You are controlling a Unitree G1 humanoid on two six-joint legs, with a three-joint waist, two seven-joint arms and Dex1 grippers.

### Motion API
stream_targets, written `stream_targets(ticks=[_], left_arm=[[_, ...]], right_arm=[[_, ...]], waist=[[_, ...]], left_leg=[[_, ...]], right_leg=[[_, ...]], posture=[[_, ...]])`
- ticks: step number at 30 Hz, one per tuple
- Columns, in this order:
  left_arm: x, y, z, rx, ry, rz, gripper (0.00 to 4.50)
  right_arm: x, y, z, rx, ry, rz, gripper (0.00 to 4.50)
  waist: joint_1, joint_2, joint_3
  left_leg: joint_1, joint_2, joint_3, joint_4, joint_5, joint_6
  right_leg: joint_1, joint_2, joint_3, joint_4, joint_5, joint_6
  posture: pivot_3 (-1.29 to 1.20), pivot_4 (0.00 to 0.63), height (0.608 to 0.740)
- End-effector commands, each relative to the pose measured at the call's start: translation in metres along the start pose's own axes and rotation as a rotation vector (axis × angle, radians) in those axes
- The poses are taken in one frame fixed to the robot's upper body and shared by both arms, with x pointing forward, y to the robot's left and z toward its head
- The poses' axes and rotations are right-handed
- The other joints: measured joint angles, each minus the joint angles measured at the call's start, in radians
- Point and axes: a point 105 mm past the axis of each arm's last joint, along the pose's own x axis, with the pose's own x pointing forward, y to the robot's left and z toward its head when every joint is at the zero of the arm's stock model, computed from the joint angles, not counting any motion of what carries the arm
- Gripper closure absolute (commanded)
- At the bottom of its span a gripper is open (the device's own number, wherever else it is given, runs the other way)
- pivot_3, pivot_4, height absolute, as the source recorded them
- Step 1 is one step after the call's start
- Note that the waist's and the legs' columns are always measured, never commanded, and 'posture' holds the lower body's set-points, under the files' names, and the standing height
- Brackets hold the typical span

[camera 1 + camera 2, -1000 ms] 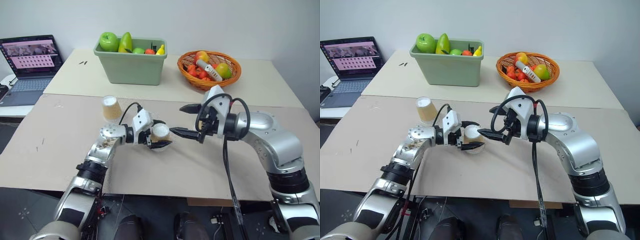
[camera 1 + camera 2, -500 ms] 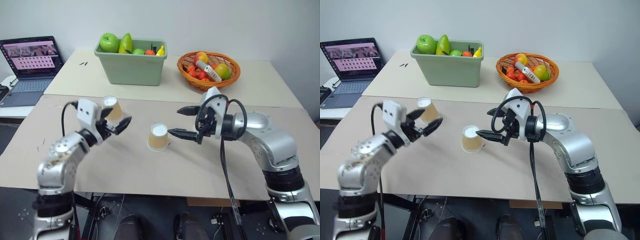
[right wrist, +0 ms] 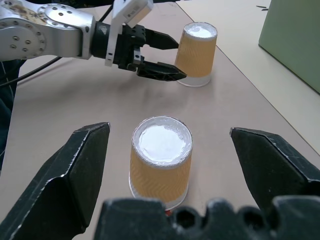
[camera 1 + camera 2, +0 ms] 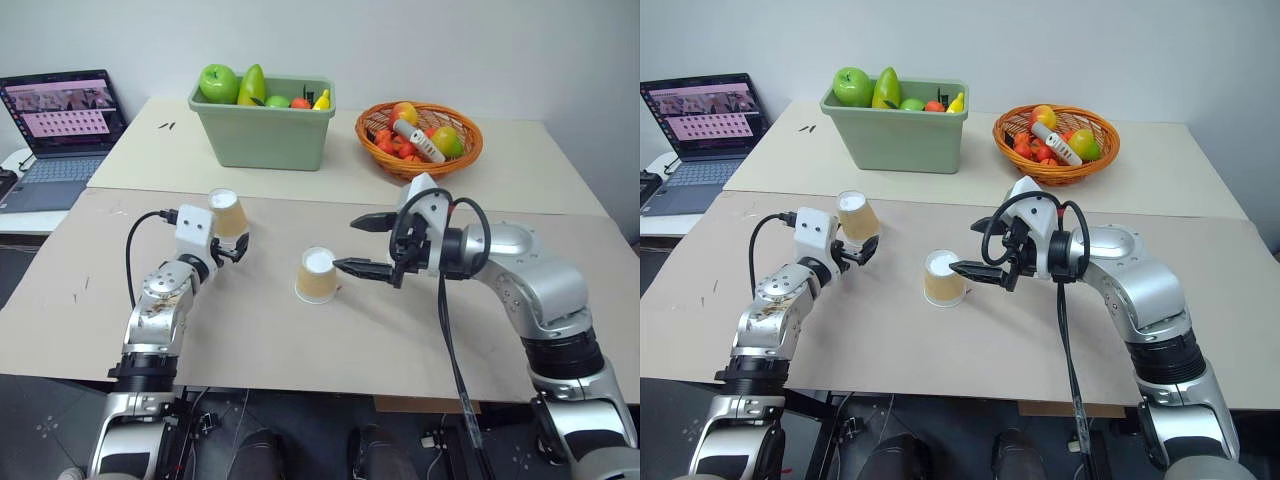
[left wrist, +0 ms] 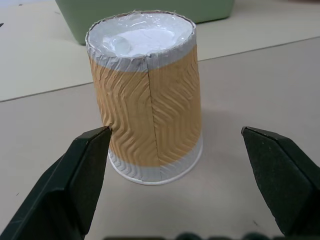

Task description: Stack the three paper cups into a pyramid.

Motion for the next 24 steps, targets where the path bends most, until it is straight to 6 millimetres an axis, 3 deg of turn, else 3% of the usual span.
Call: stream_targets(ticks=[1,9,17,20,23,24], left_arm=[[0.013,0.007,0.026,0.039,-0.078,-0.006,0.06],[0.033,0.011,0.048,0.060,-0.128,-0.027,0.06],[0.043,0.004,0.052,0.027,-0.142,-0.053,0.06],[0.042,0.004,0.055,0.029,-0.158,-0.056,0.81],[0.039,0.005,0.060,0.049,-0.179,-0.061,1.89],[0.037,0.006,0.062,0.062,-0.189,-0.063,1.89]], right_arm=[[-0.006,-0.001,0.014,-0.055,-0.041,-0.024,0.00],[-0.008,-0.001,0.013,-0.051,-0.038,-0.039,0.00],[-0.009,-0.002,0.012,-0.053,-0.034,-0.042,0.00],[-0.009,-0.002,0.012,-0.052,-0.033,-0.042,0.00],[-0.008,-0.002,0.011,-0.050,-0.030,-0.041,0.00],[-0.008,-0.002,0.011,-0.049,-0.029,-0.040,0.00]], waist=[[0.000,0.000,0.000],[-0.001,0.000,0.000],[-0.004,0.000,0.000],[-0.004,0.000,0.000],[-0.004,0.000,0.000],[-0.004,0.000,0.000]], left_leg=[[0.000,0.000,0.000,0.000,0.000,0.000],[-0.001,0.000,0.000,0.000,0.000,0.000],[-0.001,0.000,0.000,0.000,0.000,0.000],[-0.001,0.000,0.000,0.000,0.000,0.000],[-0.001,0.000,0.000,0.000,0.000,0.000],[-0.001,0.000,0.000,0.000,0.000,0.000]], right_leg=[[0.000,0.000,0.000,0.000,0.000,0.000],[0.000,0.000,-0.001,0.000,0.000,0.000],[0.000,0.000,-0.001,0.000,0.000,0.000],[0.000,0.000,-0.001,0.001,0.000,0.000],[0.000,0.000,-0.001,0.001,0.000,0.000],[0.000,0.000,-0.001,0.001,0.000,0.000]], posture=[[0.00,0.150,0.708],[0.00,0.150,0.708],[0.00,0.150,0.708],[0.00,0.150,0.708],[0.00,0.150,0.708],[0.00,0.150,0.708]])
